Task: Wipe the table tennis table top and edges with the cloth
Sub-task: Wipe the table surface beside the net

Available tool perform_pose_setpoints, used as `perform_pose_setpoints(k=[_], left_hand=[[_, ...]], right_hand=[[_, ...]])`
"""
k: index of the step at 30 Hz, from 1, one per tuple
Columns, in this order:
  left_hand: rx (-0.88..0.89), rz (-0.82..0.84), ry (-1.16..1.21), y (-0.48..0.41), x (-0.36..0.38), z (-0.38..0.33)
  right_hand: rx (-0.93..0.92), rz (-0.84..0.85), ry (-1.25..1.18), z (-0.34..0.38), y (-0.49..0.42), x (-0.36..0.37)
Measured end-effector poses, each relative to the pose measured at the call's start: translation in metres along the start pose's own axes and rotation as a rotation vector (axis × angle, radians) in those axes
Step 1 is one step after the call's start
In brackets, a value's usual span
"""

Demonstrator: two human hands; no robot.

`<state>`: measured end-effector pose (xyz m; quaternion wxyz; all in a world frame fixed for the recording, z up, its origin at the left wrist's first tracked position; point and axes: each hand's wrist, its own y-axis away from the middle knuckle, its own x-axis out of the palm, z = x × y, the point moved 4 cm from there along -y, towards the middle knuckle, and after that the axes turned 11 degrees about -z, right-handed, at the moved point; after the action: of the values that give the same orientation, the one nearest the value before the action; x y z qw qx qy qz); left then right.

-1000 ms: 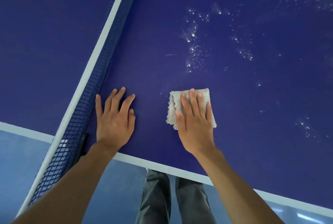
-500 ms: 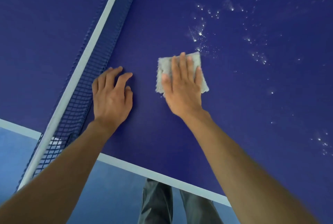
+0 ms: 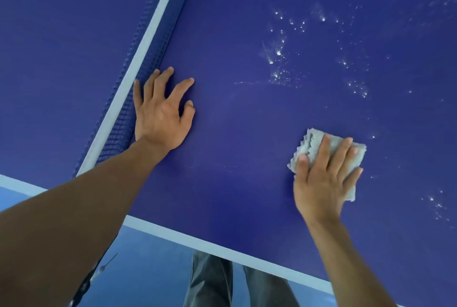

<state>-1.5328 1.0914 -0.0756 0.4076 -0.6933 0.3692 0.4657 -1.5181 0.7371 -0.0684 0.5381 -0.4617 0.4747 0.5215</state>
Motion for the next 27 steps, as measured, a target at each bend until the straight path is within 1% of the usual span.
perform_pose_setpoints(k=[1, 2, 3, 5, 7, 8, 9, 10, 11, 15, 17, 19, 20, 21, 24, 25, 27], left_hand=[[-0.005, 0.004, 0.008, 0.000, 0.000, 0.000], [-0.008, 0.006, 0.018, 0.000, 0.000, 0.000], [-0.009, 0.008, 0.027, 0.000, -0.001, 0.000], [-0.010, 0.009, 0.043, -0.001, -0.001, 0.002], [-0.013, 0.007, 0.050, -0.002, -0.001, 0.003], [-0.016, 0.007, 0.052, -0.002, -0.001, 0.003], [-0.020, 0.010, 0.053, -0.003, 0.000, 0.004], [-0.024, 0.015, 0.055, -0.003, 0.001, 0.004], [-0.026, 0.019, 0.056, -0.003, 0.001, 0.004], [-0.024, 0.028, 0.056, -0.003, 0.002, 0.003], [-0.019, 0.041, 0.044, -0.003, 0.001, 0.003], [-0.019, 0.056, 0.034, -0.004, 0.001, 0.003], [-0.020, 0.061, 0.033, -0.004, 0.001, 0.003], [-0.020, 0.064, 0.032, -0.005, 0.001, 0.003], [-0.014, 0.071, 0.036, -0.005, 0.000, 0.004], [-0.013, 0.072, 0.036, -0.005, 0.000, 0.004], [-0.013, 0.081, 0.030, -0.005, 0.000, 0.004]], right_hand=[[0.028, -0.020, -0.008, 0.018, -0.001, 0.002], [0.009, -0.035, -0.014, 0.040, 0.002, 0.004], [-0.055, -0.042, -0.024, 0.065, 0.006, 0.008], [-0.275, -0.019, -0.067, 0.119, 0.029, 0.016], [-0.540, 0.061, -0.135, 0.159, 0.066, 0.023], [-0.644, 0.097, -0.153, 0.166, 0.083, 0.024], [-0.701, 0.110, -0.147, 0.163, 0.095, 0.024], [-0.705, 0.103, -0.120, 0.151, 0.099, 0.025], [-0.653, 0.085, -0.083, 0.132, 0.094, 0.024], [-0.231, 0.017, 0.062, 0.050, 0.042, 0.011], [-0.039, -0.009, 0.044, 0.041, 0.023, 0.008], [0.104, -0.038, 0.009, 0.062, 0.019, 0.011], [0.110, -0.049, -0.008, 0.083, 0.022, 0.013], [0.052, -0.048, -0.025, 0.107, 0.029, 0.016], [-0.349, 0.041, -0.081, 0.182, 0.079, 0.027], [-0.449, 0.071, -0.096, 0.197, 0.098, 0.029], [-0.529, 0.105, -0.099, 0.201, 0.124, 0.030]])
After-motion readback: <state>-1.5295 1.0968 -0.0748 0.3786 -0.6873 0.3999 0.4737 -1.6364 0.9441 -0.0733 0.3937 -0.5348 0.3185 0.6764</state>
